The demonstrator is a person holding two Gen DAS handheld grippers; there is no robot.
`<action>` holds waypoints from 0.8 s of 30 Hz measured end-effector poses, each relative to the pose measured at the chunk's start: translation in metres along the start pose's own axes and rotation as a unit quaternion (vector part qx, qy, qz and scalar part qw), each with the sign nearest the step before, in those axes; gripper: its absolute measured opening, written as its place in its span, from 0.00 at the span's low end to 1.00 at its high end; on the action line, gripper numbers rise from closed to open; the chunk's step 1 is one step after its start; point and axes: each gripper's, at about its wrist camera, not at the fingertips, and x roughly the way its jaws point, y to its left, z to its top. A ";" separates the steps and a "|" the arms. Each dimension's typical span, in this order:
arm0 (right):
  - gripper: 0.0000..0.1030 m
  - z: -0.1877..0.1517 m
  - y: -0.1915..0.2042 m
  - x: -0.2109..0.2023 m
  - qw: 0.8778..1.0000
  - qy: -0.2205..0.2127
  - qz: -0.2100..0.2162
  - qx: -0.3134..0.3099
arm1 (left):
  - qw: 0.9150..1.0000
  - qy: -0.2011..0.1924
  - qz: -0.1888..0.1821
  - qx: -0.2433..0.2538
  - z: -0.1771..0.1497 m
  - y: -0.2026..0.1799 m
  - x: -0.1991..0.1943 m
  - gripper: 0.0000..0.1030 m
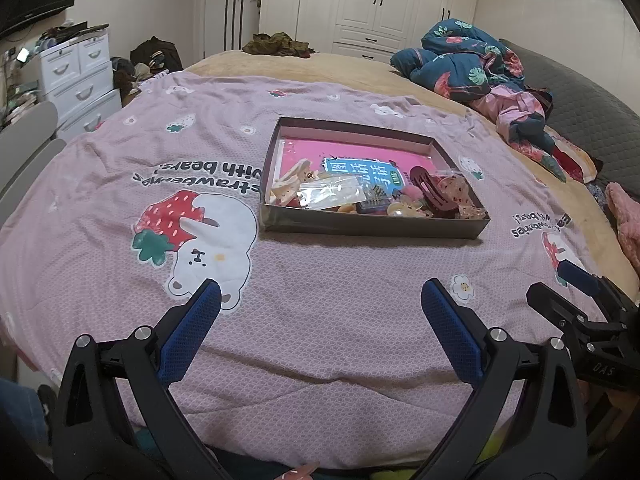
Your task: Organize jewelry
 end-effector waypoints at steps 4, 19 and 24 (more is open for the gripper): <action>0.96 0.000 0.000 0.000 1.000 0.000 0.000 0.000 | 1.000 0.000 0.002 0.001 -0.001 0.000 -0.001 0.91; 0.96 0.000 0.001 0.000 1.000 -0.001 -0.001 -0.003 | 1.000 0.002 0.001 0.001 -0.002 0.001 -0.001 0.91; 0.96 0.000 0.001 0.000 1.000 -0.001 -0.001 -0.002 | 1.000 0.001 0.000 0.002 -0.003 0.001 -0.001 0.91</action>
